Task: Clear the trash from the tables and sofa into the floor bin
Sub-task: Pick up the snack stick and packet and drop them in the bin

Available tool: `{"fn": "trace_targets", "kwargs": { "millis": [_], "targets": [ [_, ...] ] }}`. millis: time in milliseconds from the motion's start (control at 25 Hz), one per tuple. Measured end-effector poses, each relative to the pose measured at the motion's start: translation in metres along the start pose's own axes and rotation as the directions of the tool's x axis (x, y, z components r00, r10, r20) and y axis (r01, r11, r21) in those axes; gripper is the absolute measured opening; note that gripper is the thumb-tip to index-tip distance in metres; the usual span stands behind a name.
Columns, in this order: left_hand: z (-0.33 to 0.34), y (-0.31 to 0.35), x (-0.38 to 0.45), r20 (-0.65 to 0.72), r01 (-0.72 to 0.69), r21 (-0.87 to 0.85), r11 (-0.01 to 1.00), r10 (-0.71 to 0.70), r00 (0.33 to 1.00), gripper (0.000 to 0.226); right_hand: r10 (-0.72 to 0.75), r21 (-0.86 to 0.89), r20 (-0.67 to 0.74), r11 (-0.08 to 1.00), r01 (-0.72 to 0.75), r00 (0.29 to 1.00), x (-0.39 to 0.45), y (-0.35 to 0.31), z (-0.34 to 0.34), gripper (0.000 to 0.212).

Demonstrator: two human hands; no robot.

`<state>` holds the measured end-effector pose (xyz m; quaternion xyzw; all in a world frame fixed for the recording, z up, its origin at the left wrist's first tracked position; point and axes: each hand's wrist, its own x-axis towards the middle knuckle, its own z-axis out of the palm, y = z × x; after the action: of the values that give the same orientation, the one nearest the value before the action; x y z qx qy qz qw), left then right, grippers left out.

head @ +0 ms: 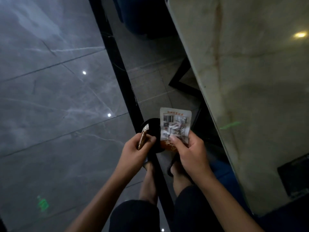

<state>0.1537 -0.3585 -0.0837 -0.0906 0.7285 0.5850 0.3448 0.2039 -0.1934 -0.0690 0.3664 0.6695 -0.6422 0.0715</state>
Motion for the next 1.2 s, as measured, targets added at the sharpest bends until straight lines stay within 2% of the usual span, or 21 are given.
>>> {"fn": "trace_targets", "kwargs": {
  "millis": [160, 400, 520, 600, 760, 960, 1120, 1200],
  "targets": [
    [-0.006, -0.060, 0.024, -0.090, 0.182, -0.088, 0.979, -0.190, 0.978, 0.036, 0.051, -0.105, -0.094, 0.993, -0.061, 0.994, 0.032, 0.042, -0.007, 0.018],
    [0.009, -0.157, 0.086, -0.161, 0.353, -0.016, 0.935, -0.351, 0.922, 0.023, 0.156, -0.181, -0.126, 0.967, -0.178, 0.980, 0.099, 0.123, -0.005, 0.013],
    [0.025, -0.200, 0.115, -0.162, 0.384, 0.003, 0.923, -0.379, 0.911, 0.018, 0.250, -0.259, -0.135, 0.925, -0.277, 0.959, 0.132, 0.177, -0.008, 0.011],
    [0.035, -0.231, 0.139, -0.164, 0.412, 0.082, 0.908, -0.395, 0.904, 0.016, 0.298, -0.323, -0.163, 0.885, -0.337, 0.940, 0.153, 0.216, -0.011, 0.010],
    [0.057, -0.279, 0.183, -0.147, 0.457, 0.163, 0.874, -0.437, 0.888, 0.019, 0.376, -0.354, -0.192, 0.835, -0.422, 0.906, 0.182, 0.278, -0.017, 0.013],
    [0.076, -0.324, 0.230, -0.141, 0.486, 0.219, 0.846, -0.466, 0.874, 0.018, 0.470, -0.331, -0.155, 0.804, -0.494, 0.869, 0.209, 0.317, -0.001, 0.015],
    [0.081, -0.351, 0.256, -0.206, 0.513, 0.308, 0.801, -0.470, 0.858, 0.043, 0.460, -0.305, -0.147, 0.821, -0.483, 0.876, 0.225, 0.328, 0.012, 0.012],
    [0.083, -0.362, 0.263, -0.225, 0.530, 0.334, 0.779, -0.480, 0.848, 0.043, 0.467, -0.300, -0.145, 0.819, -0.489, 0.872, 0.227, 0.331, 0.016, 0.012]
  ]
}}
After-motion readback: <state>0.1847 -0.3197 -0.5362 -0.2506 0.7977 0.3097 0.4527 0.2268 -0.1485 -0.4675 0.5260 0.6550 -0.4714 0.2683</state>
